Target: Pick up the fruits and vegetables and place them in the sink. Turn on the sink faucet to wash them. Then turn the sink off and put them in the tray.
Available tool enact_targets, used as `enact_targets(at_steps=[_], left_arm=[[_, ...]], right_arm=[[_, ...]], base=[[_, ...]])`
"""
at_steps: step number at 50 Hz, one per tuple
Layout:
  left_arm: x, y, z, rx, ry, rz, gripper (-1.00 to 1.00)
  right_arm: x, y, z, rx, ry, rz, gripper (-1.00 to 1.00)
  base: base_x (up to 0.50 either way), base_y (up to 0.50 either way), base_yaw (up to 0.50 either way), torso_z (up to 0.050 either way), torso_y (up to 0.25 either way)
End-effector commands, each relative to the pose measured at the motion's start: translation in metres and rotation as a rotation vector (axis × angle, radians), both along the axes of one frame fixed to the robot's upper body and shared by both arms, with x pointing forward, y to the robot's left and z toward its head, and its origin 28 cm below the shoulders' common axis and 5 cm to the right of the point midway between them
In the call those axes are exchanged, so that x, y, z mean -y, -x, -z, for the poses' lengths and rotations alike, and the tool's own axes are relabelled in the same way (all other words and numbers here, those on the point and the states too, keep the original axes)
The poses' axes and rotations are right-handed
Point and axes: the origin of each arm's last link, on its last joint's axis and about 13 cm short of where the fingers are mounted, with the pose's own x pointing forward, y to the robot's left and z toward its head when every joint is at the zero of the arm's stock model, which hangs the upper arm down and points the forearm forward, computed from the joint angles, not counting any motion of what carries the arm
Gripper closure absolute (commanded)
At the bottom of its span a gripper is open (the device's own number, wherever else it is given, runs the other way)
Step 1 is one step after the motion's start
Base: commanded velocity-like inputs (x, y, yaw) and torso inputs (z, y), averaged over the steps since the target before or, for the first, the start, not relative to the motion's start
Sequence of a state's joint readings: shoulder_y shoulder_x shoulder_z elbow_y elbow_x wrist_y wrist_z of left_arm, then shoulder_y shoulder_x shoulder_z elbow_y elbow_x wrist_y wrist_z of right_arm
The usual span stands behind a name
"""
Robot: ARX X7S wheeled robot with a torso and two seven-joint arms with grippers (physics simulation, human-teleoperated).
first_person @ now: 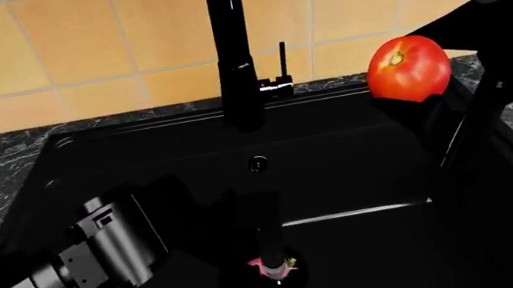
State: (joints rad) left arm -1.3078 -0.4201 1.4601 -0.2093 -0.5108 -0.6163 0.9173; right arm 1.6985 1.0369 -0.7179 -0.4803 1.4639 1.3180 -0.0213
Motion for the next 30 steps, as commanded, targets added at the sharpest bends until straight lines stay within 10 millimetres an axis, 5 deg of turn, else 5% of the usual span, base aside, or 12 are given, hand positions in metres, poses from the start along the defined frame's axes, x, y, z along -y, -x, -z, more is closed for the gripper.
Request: enact_targets(at_steps=[1,19,30], left_arm=[[0.003,-0.007,0.009,-0.034,0.008,0.026,-1.00],[-0.007,0.008,0.013,-0.032,-0.020,-0.019,-1.00],[-0.021,0.027,0.009,0.019,0.006,-0.281,-1.00]], right_arm=[[0.001,-0.001,-0.001,0.009,0.003,0.006,1.00],[-0.001,0.001,-0.003,0.013,0.012,-0.005,1.00],[-0.007,0.004,-0.007,-0.013,0.054,-0.072,1.00]], base=[[0.03,0.00,0.00,0.000,0.000],[0.03,0.00,0.00,0.000,0.000],[0.03,0.00,0.00,0.000,0.000]])
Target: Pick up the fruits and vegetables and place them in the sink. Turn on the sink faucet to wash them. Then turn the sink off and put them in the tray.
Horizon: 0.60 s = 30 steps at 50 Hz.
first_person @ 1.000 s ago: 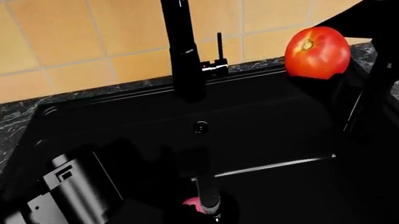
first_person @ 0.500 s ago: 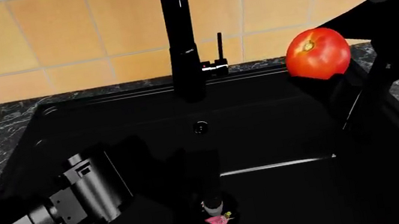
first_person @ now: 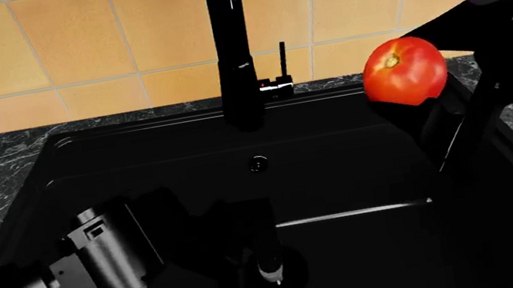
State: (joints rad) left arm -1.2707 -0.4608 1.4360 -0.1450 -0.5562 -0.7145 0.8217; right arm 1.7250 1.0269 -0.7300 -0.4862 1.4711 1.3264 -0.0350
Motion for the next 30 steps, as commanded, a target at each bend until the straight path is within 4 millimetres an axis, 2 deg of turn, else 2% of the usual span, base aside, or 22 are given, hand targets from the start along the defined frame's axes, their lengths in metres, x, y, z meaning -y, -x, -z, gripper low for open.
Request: enact_targets(at_steps=[1,12,21,30], left_arm=[[-0.013,0.015,-0.003,0.038,0.006,-0.195,-1.00],[-0.027,0.022,-0.008,0.056,0.019,-0.262,-1.00],[-0.039,0.031,-0.023,0.096,0.052,-0.306,-1.00],[-0.046,0.037,-0.034,0.121,0.055,-0.340,-1.00]], right_arm=[[-0.005,0.003,-0.004,-0.023,0.050,-0.056,1.00],[-0.008,-0.006,0.009,-0.137,0.172,-0.115,1.00],[-0.016,-0.021,0.016,-0.139,0.162,-0.105,1.00],[-0.027,-0.036,0.035,-0.167,0.134,-0.107,1.00]], base=[[0.03,0.00,0.00,0.000,0.000],[0.03,0.00,0.00,0.000,0.000],[0.03,0.00,0.00,0.001,0.001],[0.03,0.00,0.00,0.000,0.000]])
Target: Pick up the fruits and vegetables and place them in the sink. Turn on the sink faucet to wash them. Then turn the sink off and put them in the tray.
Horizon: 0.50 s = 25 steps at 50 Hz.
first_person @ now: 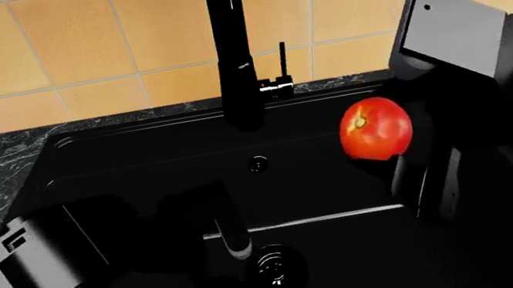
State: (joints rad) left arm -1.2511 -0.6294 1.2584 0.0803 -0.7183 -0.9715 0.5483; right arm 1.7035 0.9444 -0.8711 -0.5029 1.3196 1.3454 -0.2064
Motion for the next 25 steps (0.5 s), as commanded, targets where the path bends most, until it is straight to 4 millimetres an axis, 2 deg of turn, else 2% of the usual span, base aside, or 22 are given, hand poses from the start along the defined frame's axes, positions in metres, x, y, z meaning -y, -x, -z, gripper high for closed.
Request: enact_targets(at_steps=[1,14,25], left_arm=[[-0.010,0.009,-0.013,0.033,0.004,-0.051,-1.00],[-0.013,0.015,-0.027,0.063,0.015,-0.066,-1.00],[-0.012,0.016,-0.028,0.087,0.026,-0.053,-1.00]], right_arm=[[-0.012,-0.017,0.018,-0.029,-0.006,-0.005,1.00],[-0.028,-0.039,0.043,-0.077,-0.028,-0.010,1.00],[-0.022,-0.034,0.049,-0.039,-0.126,0.053,1.00]], base=[[0.03,0.00,0.00,0.000,0.000],[0.03,0.00,0.00,0.000,0.000],[0.03,0.00,0.00,0.000,0.000]])
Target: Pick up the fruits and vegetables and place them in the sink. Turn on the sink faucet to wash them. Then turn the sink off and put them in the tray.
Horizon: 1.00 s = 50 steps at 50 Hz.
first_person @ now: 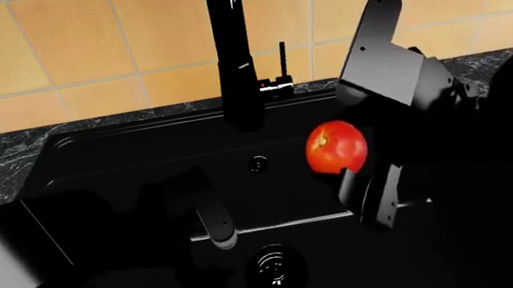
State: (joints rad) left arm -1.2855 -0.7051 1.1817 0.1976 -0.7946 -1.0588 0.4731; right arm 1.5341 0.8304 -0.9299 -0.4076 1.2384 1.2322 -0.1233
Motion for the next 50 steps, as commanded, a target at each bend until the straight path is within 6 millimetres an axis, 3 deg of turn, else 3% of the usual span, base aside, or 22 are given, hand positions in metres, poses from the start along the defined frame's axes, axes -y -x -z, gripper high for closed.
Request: enact_targets(at_steps=[1,7,15,23,31,50], left_arm=[[0.000,0.003,-0.004,0.024,0.008,0.003,-1.00],[0.000,0.003,-0.004,0.026,0.008,0.003,-1.00],[0.002,0.001,-0.005,0.031,0.019,0.005,-1.00],[0.001,0.004,-0.009,0.043,0.015,-0.006,-1.00],[0.000,0.005,-0.015,0.059,0.010,-0.023,-1.00],[-0.001,0.006,-0.017,0.071,0.018,-0.016,-1.00]], right_arm=[[0.001,-0.002,0.009,0.027,-0.070,0.049,1.00],[0.001,-0.003,0.009,0.024,-0.068,0.047,1.00],[-0.003,-0.046,0.015,-0.113,0.034,0.044,1.00],[-0.004,-0.068,0.020,-0.177,0.093,0.068,1.00],[-0.014,-0.082,0.040,-0.297,0.177,-0.024,1.00],[-0.043,-0.117,0.084,-0.391,0.185,-0.090,1.00]], base=[[0.04,0.00,0.00,0.000,0.000],[0.04,0.00,0.00,0.000,0.000],[0.04,0.00,0.00,0.000,0.000],[0.04,0.00,0.00,0.000,0.000],[0.04,0.00,0.00,0.000,0.000],[0.04,0.00,0.00,0.000,0.000]])
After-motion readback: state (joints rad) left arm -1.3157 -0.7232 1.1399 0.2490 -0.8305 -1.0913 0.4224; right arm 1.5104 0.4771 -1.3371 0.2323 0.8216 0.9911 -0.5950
